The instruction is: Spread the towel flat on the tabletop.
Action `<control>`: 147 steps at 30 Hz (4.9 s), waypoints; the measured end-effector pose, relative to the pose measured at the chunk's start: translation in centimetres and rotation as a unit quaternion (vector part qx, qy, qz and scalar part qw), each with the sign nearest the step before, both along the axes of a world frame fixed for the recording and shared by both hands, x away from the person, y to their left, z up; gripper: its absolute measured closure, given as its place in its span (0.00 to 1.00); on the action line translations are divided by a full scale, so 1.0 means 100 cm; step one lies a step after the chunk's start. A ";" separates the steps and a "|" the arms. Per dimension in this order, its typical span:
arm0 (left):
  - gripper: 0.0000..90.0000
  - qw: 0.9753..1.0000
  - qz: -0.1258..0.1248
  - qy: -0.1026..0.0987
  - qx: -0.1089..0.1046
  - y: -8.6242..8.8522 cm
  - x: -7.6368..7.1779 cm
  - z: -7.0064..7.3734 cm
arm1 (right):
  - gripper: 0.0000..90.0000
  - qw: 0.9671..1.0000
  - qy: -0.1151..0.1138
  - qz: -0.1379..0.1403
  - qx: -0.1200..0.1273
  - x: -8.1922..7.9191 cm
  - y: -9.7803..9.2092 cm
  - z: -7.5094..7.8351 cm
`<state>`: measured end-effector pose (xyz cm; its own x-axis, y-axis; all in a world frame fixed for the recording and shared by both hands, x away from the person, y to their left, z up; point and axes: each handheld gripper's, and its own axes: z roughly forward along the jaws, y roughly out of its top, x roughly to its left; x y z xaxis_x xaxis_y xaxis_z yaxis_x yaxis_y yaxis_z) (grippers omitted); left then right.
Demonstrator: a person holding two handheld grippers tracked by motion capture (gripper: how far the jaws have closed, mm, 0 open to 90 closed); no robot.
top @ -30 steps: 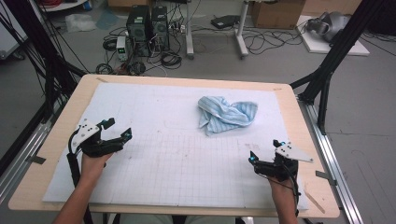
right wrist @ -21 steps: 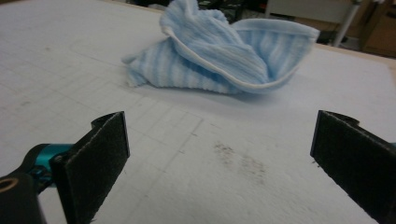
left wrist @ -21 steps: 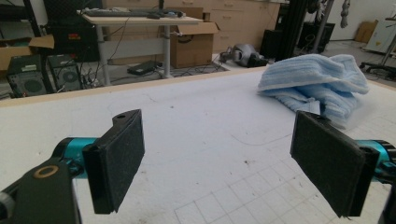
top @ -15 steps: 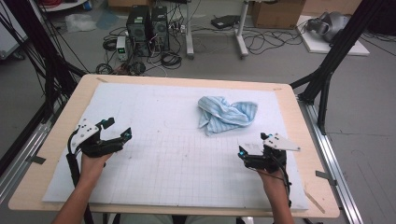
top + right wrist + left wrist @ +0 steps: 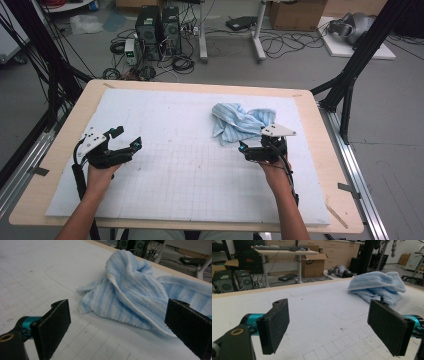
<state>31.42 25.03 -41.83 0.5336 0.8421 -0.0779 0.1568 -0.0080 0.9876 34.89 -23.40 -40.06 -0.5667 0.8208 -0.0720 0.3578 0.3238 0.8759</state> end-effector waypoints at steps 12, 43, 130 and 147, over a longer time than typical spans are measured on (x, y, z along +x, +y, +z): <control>0.20 1.000 -0.004 0.003 0.002 -0.001 0.000 -0.001 | 0.16 1.000 0.013 -0.004 -0.028 0.032 0.013 -0.006; 0.21 1.000 -0.005 0.015 -0.004 -0.001 0.002 -0.004 | 0.91 0.994 0.069 -0.047 -0.075 0.073 0.036 -0.015; 0.22 0.999 -0.006 0.032 -0.006 -0.005 0.004 -0.007 | 0.96 0.998 0.046 0.030 0.026 -0.051 -0.014 0.001; 0.22 0.999 -0.008 0.032 -0.006 -0.004 0.004 -0.007 | 0.96 0.986 0.126 -0.088 -0.063 -0.079 -0.063 -0.021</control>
<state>31.78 24.59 -42.50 0.5398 0.8328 -0.1228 0.2202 0.0011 0.9755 27.00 -29.75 -42.17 -0.4294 0.9014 -0.0558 0.6190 0.3388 0.7086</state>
